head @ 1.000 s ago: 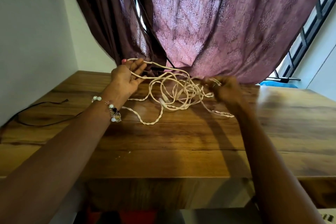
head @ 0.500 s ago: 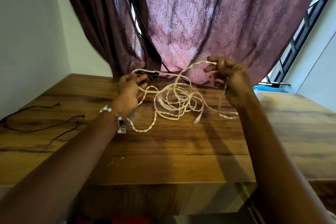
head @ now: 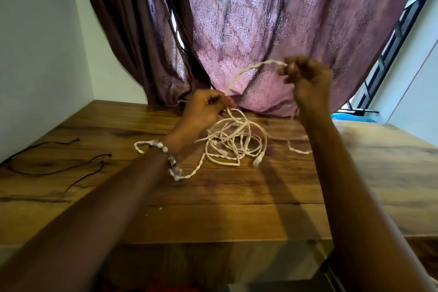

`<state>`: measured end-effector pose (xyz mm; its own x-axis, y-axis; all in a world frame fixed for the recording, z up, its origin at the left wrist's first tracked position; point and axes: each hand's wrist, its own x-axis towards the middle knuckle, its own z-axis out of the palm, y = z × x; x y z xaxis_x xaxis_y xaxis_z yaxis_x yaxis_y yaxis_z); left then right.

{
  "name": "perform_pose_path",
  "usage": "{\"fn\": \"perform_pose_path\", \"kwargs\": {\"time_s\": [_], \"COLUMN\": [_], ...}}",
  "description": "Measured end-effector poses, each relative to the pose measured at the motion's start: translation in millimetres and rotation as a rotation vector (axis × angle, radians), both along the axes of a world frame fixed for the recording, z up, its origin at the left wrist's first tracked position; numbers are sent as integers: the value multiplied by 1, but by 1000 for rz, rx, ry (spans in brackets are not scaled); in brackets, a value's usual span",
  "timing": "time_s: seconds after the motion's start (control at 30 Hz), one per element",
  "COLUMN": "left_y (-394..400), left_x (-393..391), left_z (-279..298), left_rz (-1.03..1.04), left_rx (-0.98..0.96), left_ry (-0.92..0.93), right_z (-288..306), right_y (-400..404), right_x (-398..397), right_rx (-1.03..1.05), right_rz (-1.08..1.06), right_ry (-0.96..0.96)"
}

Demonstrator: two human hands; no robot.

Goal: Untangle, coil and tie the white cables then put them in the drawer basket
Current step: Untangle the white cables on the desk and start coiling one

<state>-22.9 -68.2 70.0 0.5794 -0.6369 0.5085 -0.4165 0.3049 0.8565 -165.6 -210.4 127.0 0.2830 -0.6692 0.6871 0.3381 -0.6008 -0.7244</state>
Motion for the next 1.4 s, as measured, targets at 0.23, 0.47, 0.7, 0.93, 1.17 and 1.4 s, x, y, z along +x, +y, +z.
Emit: {"fn": "perform_pose_path", "kwargs": {"time_s": [0.23, 0.47, 0.7, 0.93, 1.17, 1.4], "left_y": [1, 7, 17, 15, 27, 29], "left_x": [10, 12, 36, 37, 63, 60], "left_z": [38, 53, 52, 44, 36, 50], "left_rz": [-15, -27, -54, -58, 103, 83], "left_rx": [55, -47, -100, -129, -237, -443], "left_ry": [313, 464, 689, 748, 865, 1053], "right_z": [-46, -85, -90, -94, -107, -121], "right_y": [30, 8, -1, 4, -19, -28], "right_x": [-4, 28, 32, 34, 16, 15], "right_rx": [-832, -868, -829, -336, 522, 366], "right_rz": [-268, -153, -222, 166, 166, -287], "right_ry": [149, 834, 828, 644, 207, 159]}}
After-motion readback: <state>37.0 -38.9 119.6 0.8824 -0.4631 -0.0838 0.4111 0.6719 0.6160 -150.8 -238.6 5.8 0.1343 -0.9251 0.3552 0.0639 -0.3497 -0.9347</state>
